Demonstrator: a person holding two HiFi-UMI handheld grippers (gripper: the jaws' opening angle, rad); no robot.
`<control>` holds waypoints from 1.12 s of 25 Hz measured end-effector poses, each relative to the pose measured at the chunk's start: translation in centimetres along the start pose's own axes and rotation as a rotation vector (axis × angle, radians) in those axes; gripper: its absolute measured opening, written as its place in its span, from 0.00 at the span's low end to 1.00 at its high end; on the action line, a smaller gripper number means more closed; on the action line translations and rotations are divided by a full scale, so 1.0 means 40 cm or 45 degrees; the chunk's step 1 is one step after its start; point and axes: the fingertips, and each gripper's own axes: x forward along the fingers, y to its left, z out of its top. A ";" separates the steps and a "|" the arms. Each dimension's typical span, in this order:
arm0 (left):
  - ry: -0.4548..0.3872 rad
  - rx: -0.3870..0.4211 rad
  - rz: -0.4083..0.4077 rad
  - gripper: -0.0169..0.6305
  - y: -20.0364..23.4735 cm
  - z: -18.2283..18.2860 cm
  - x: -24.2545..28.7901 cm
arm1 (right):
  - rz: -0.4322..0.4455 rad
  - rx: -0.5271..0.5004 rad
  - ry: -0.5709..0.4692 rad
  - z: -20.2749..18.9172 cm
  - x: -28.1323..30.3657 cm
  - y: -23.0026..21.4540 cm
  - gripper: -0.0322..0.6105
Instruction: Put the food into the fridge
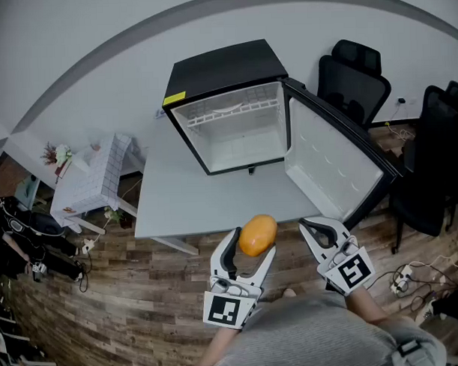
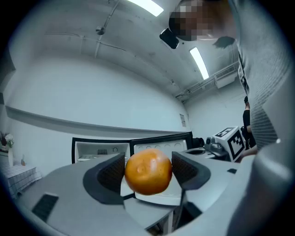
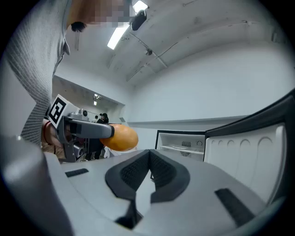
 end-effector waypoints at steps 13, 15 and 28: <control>-0.006 0.014 -0.022 0.53 -0.018 0.006 0.010 | 0.003 -0.019 0.001 -0.002 -0.006 -0.005 0.07; -0.003 0.016 -0.023 0.53 -0.019 0.006 0.009 | 0.005 -0.014 -0.001 -0.001 -0.006 -0.003 0.07; 0.015 0.033 -0.028 0.53 -0.021 0.000 0.010 | 0.021 0.014 0.004 -0.016 0.003 0.000 0.07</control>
